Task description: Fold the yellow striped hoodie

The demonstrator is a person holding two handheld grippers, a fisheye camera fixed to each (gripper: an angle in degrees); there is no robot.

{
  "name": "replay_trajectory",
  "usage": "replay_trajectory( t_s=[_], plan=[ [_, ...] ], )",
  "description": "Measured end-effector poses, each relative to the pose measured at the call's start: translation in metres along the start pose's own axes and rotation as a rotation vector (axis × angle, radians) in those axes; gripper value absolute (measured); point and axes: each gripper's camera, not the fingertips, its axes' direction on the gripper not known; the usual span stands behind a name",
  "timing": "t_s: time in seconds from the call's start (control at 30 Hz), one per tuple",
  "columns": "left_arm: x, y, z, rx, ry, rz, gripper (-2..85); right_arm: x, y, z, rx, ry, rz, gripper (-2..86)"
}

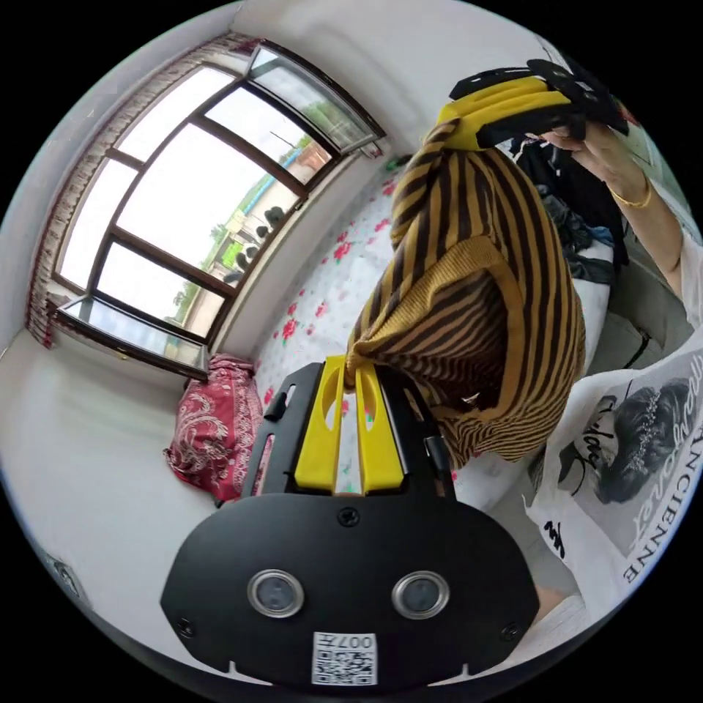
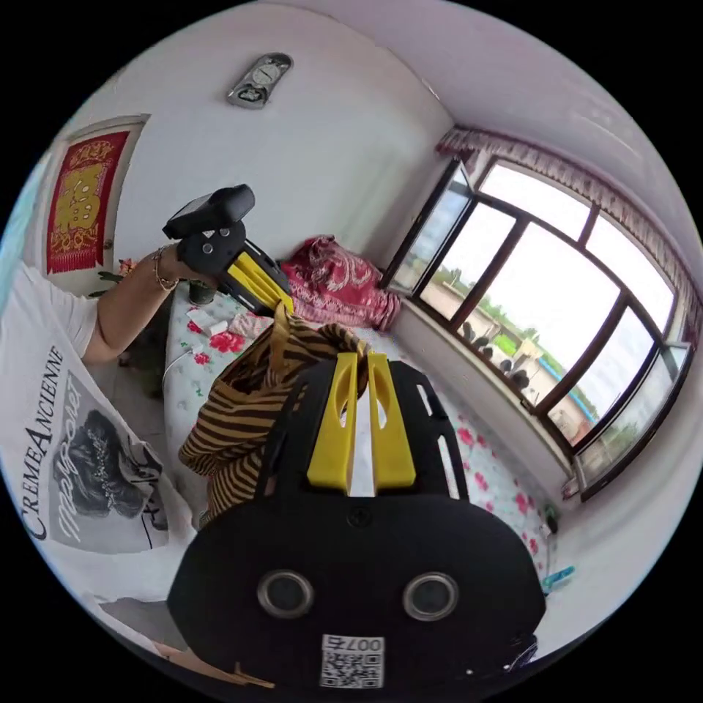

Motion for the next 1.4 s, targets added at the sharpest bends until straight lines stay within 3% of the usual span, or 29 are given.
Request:
replay_trajectory(
  t_s=[0.07, 0.17, 0.27, 0.37, 0.57, 0.8, 0.97, 1.07, 1.23, 1.4],
  plan=[
    [0.037, -0.008, 0.104, -0.118, 0.117, -0.027, 2.9, -0.002, 0.066, 0.082, -0.168, -0.102, 0.123, 0.7],
    [0.1, 0.019, 0.189, -0.257, 0.156, -0.065, 3.2, -0.021, 0.168, 0.179, -0.377, -0.297, 0.309, 1.7],
    [0.149, 0.061, 0.209, -0.297, 0.068, -0.115, 3.1, -0.046, 0.25, 0.209, -0.424, -0.369, 0.384, 3.9],
    [0.171, 0.1, 0.219, -0.343, 0.19, -0.198, 4.8, -0.047, 0.29, 0.202, -0.397, -0.386, 0.391, 7.2],
    [0.186, 0.125, 0.259, -0.406, 0.555, -0.295, 11.7, -0.017, 0.301, 0.226, -0.464, -0.348, 0.32, 10.6],
    [0.196, 0.1, 0.312, -0.486, 0.608, -0.182, 15.2, 0.0, 0.261, 0.33, -0.515, -0.406, 0.071, 10.1],
    [0.198, 0.093, 0.333, -0.499, 0.632, -0.092, 7.5, -0.016, 0.253, 0.427, -0.688, -0.609, -0.087, 5.0],
    [0.171, 0.099, 0.326, -0.464, 0.679, -0.099, 4.9, -0.019, 0.255, 0.446, -0.813, -0.56, -0.104, 1.4],
    [0.095, 0.104, 0.297, -0.4, 0.678, -0.146, 4.0, 0.048, 0.226, 0.385, -0.575, -0.456, 0.082, 0.0],
    [0.01, 0.093, 0.23, -0.268, 0.456, -0.221, 3.8, 0.105, 0.185, 0.286, -0.289, -0.287, 0.154, -0.2]
  ],
)
